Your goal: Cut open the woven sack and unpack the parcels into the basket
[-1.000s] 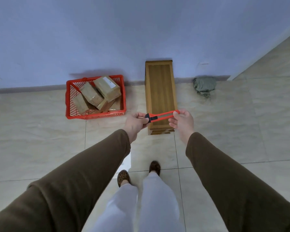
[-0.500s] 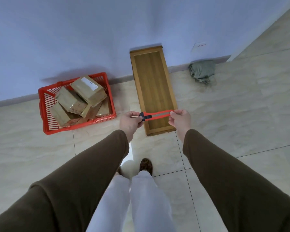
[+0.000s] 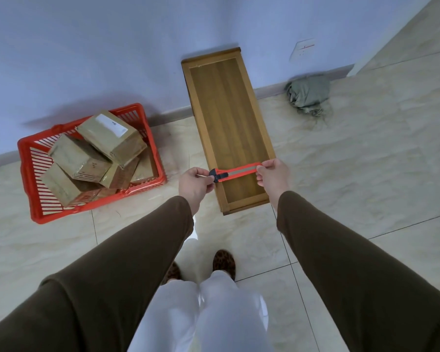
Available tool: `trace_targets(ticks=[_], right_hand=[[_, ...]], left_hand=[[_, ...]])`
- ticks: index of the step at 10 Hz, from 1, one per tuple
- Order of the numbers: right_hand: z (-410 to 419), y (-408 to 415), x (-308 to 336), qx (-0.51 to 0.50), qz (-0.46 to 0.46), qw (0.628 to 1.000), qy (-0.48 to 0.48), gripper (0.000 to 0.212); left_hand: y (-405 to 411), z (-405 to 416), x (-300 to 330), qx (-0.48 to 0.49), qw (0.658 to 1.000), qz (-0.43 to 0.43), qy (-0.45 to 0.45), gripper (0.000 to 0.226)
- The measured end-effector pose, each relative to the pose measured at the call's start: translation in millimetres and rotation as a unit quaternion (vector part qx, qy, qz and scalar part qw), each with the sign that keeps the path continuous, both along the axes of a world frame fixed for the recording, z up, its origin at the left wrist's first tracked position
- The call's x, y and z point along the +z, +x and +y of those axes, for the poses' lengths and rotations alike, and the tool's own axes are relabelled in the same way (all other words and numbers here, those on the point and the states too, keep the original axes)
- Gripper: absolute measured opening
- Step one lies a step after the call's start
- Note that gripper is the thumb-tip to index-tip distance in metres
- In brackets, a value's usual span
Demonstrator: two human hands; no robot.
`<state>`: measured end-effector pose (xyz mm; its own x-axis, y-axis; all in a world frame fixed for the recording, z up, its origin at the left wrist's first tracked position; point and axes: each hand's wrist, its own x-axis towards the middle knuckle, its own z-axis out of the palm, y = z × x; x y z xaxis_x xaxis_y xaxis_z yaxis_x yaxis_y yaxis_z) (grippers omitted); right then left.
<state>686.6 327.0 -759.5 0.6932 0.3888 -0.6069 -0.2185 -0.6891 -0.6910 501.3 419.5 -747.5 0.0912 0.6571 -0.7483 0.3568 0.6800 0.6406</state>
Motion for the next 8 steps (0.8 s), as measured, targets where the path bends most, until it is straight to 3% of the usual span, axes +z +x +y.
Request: trace_targets(ticks=[6, 8], right_hand=[[-3.1, 5.8, -2.8, 0.031, -0.017, 0.999, -0.039, 0.011], [-6.1, 1.1, 40.6, 0.036, -0.041, 0.998, -0.043, 0.014]], left_hand=[[1.3, 4.0, -15.5, -0.070, 0.996, 0.044, 0.014, 0.021], [-11.9, 6.6, 21.9, -0.092, 0.993, 0.069, 0.023, 0.014]])
